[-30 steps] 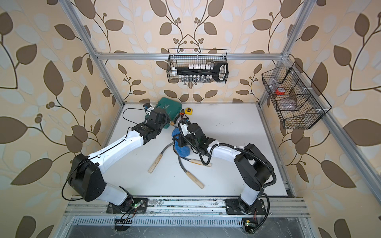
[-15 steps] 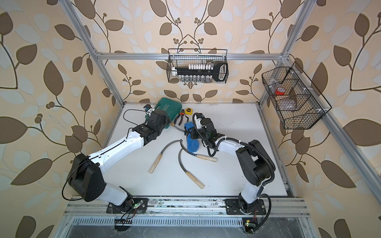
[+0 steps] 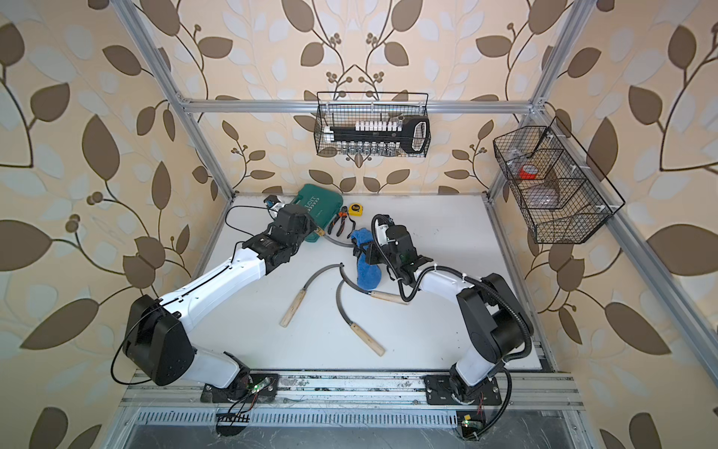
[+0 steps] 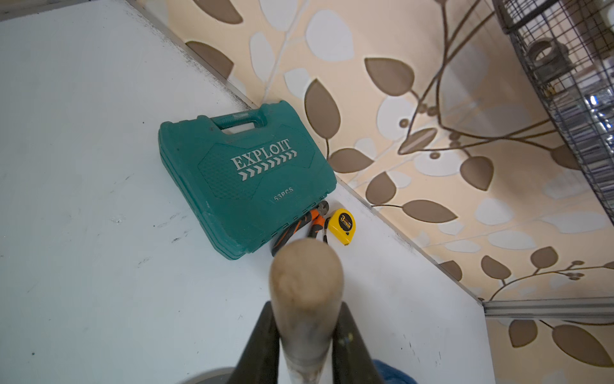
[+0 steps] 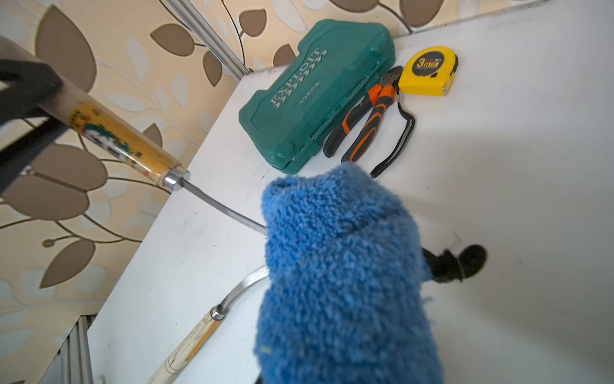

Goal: Wipe small sickles with rags
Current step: Wipe the small sickle, then place the small sickle at the center of the board.

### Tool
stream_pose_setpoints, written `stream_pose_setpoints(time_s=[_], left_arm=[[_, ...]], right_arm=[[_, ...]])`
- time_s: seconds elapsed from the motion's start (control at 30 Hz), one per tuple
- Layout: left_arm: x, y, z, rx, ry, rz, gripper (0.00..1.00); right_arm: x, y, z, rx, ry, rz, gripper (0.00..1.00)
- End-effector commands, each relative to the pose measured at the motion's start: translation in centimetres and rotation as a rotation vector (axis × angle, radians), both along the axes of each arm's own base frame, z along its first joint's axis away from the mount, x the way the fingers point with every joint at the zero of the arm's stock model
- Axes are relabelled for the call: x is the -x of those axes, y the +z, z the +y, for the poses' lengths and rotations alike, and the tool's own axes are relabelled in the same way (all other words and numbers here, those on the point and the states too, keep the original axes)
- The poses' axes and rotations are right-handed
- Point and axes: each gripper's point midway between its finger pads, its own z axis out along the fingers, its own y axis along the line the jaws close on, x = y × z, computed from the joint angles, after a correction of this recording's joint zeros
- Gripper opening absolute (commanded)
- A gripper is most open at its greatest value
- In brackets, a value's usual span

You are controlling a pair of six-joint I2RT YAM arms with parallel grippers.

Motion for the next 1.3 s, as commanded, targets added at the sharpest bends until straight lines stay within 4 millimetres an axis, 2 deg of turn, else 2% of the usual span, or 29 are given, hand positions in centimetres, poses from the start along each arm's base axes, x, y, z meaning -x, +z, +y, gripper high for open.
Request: stream_pose_setpoints(time_s=[0.0,0.13,0.23,0.4,0.57,0.67,0.83,1.03,1.27], left_arm=[[0.7,3.1,2.5,0.04,0.056,-0.056,0.0],[2.1,3.2,4.6,0.042,0.107,-0.044,0.0],[3.4,2.4,6.3,0.041,0.151,-0.019,0.0],[5.4,-1.1,10.4,0.076,0.251,0.065,0.0],[7.8,-4.8,14.5,0.112,0.365,0.119,0.0],[8.5,-6.7,16.2,0.118,0.412,0.164,0.0],[8.8,-9.5,18.1,0.132,0.469,0.233,0.0],[8.0,-10.7,19.8,0.111,0.516,0.274,0.0],[5.6,-13.3,20.2,0.121,0.513,0.326,0.0]], right_arm=[[0.8,2.7,-1.4,-0.004,-0.038,-0.055,0.0],[2.3,5.7,-3.0,-0.006,-0.079,-0.111,0.0],[3.7,7.4,-4.3,-0.011,-0.103,-0.143,0.0],[6.2,8.5,-7.0,0.001,-0.173,-0.172,0.0],[7.6,7.2,-9.2,0.042,-0.222,-0.168,0.0],[7.2,5.7,-10.8,0.071,-0.281,-0.147,0.0],[5.9,3.1,-11.7,0.094,-0.316,-0.095,0.0],[5.1,1.5,-11.8,0.11,-0.313,-0.069,0.0],[5.4,1.2,-11.5,0.101,-0.293,-0.068,0.0]])
